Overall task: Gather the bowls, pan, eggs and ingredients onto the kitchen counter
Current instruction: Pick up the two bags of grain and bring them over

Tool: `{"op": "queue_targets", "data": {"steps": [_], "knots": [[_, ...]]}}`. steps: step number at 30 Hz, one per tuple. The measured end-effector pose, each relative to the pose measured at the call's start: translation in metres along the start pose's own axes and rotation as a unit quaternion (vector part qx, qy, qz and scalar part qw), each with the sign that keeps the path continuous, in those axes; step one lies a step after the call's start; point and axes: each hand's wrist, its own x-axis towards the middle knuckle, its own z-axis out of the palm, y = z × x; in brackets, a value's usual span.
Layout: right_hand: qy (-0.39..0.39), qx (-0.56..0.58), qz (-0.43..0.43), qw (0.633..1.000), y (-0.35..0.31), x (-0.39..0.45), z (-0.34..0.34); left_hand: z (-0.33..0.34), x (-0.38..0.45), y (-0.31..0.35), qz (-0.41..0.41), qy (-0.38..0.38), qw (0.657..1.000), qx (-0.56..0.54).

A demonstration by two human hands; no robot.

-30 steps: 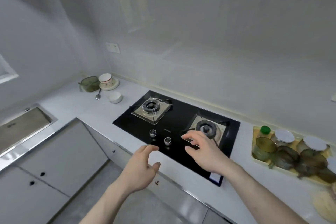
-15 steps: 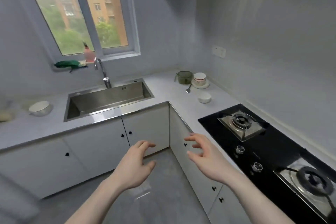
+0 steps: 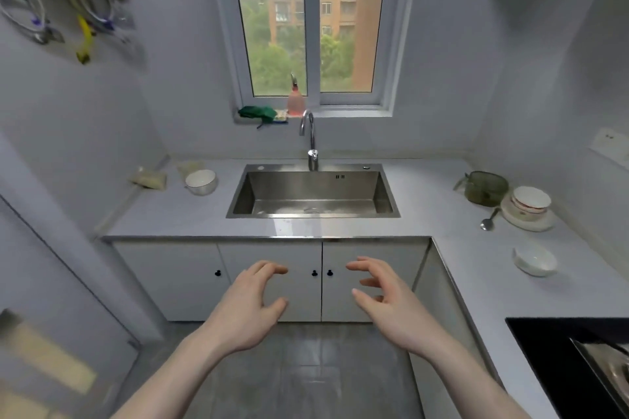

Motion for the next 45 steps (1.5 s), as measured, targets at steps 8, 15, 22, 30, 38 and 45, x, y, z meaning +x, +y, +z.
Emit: {"op": "queue_targets", "data": {"steps": [8,15,22,30,38,45], "knots": [[-0.096,0.007,-0.038,0.995,-0.025,0.146,0.038,-0.031,0.05,-0.072,-0.082,0.043,0.996,-0.005],[-0.14,0.01,-0.05,0.989,-0.052,0.243,0.094,-0.079,0.1,-0.169,-0.135,0.068,0.989,0.003],[-0.115,0.004,-0.031,0.993,-0.079,0.328,0.145,-0.132,0.168,-0.26,-0.135,0.05,0.99,-0.004],[-0.111,0.008,-0.016,0.994,-0.095,0.415,0.186,-0.181,0.266,-0.321,-0.126,0.038,0.991,0.001],[-0.122,0.007,-0.006,0.992,-0.089,0.527,0.203,-0.207,0.342,-0.371,-0.157,0.053,0.986,-0.004],[-0.18,-0.013,-0.007,0.984,-0.096,0.638,0.227,-0.232,0.395,-0.438,-0.239,0.097,0.966,-0.022]]}}
